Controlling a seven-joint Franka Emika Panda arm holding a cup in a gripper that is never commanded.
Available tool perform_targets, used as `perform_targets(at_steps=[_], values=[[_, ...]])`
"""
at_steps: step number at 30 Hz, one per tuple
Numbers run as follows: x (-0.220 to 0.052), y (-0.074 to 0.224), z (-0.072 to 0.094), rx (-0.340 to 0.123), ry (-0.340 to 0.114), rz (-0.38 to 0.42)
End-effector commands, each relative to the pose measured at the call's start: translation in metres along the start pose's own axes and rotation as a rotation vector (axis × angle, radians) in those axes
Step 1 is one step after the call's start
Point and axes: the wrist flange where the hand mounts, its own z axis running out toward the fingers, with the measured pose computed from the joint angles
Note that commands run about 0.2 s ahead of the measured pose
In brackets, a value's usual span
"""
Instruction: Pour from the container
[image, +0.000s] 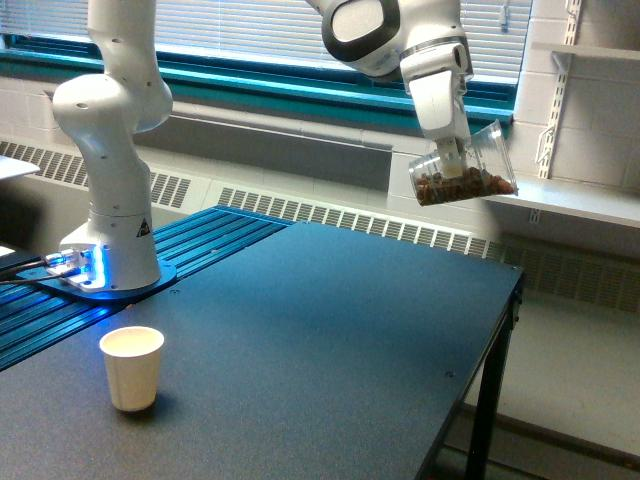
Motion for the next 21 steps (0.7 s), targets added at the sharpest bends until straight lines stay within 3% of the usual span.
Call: perform_targets(at_steps=[1, 5, 11, 16, 21], values=[[0.018, 0.000, -0.050, 0.058, 0.068, 0.029], [0.017, -0.005, -0.062, 0.067, 0.090, 0.031], [0.018, -0.005, -0.097, 0.099, 0.132, 0.035], [0.021, 0.005, -0.131, 0.112, 0.177, 0.055], [0.017, 0.025, -0.152, 0.100, 0.204, 0.072]])
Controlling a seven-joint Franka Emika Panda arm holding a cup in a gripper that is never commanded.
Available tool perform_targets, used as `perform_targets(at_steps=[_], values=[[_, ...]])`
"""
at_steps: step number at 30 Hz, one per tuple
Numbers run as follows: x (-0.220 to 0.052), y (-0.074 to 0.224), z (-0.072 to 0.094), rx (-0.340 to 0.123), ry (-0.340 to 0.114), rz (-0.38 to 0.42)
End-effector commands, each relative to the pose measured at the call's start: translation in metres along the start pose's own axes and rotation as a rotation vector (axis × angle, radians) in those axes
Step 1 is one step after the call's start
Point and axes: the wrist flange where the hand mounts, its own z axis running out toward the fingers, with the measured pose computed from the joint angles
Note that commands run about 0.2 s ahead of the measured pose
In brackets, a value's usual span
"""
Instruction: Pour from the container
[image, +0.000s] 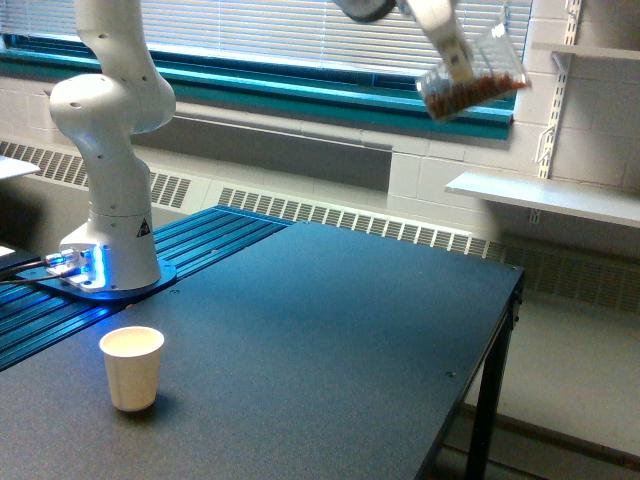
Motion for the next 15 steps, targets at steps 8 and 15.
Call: perform_targets(at_steps=[8, 15], values=[[-0.004, 0.069, -0.054, -0.066, 0.062, 0.086], [-0.016, 0.112, -0.065, -0.117, 0.069, 0.136]])
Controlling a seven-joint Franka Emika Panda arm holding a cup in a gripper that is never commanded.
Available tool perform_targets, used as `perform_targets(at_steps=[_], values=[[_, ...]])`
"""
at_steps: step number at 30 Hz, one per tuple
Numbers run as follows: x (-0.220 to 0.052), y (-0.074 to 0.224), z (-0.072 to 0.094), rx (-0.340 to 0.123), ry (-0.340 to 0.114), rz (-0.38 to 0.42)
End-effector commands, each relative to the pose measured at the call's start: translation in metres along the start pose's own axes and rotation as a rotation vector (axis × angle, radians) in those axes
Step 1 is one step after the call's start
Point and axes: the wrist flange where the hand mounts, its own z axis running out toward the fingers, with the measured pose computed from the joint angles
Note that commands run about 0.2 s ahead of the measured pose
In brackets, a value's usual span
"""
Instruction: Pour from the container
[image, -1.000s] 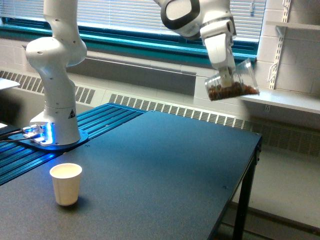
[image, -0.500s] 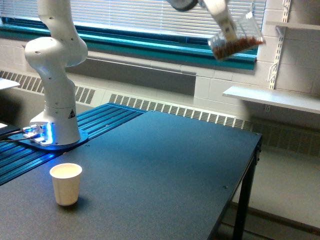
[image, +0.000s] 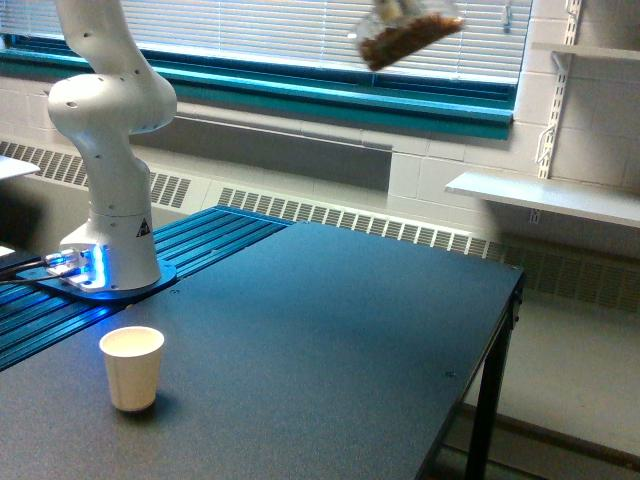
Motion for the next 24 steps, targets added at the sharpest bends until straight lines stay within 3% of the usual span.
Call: perform_targets(at_steps=[1, 9, 24], values=[[-0.006, 0.044, 0.003, -0.067, -0.007, 0.076], [-0.021, 0.079, 0.005, -0.106, -0.025, 0.110], [-0.060, 0.151, 0.029, -0.200, -0.094, 0.188]])
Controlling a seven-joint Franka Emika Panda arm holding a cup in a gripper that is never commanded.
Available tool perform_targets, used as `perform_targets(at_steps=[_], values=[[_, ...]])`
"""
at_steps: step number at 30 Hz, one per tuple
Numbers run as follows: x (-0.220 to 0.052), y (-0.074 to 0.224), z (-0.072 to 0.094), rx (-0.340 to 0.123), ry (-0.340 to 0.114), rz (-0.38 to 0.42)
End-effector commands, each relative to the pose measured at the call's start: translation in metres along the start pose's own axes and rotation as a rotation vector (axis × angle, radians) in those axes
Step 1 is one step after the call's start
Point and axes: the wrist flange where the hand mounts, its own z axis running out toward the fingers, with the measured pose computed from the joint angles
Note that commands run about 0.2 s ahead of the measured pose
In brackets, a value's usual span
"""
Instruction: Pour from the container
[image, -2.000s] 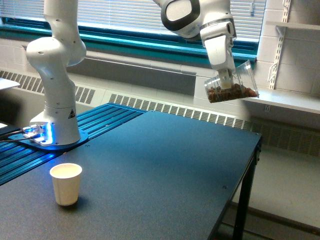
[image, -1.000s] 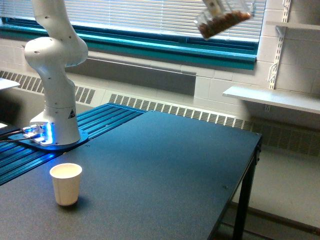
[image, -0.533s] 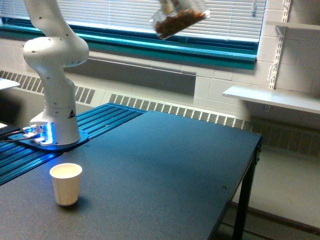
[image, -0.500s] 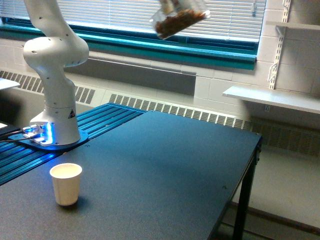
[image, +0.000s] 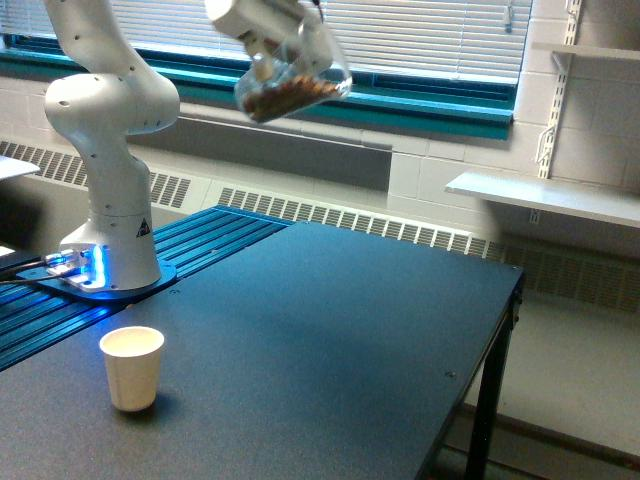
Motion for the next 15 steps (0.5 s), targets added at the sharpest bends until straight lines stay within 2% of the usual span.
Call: perform_targets(at_steps=[1, 15], values=[[-0.007, 0.032, 0.012, -0.040, -0.017, 0.055], [-0.041, 0.094, 0.043, -0.105, -0.083, 0.125]])
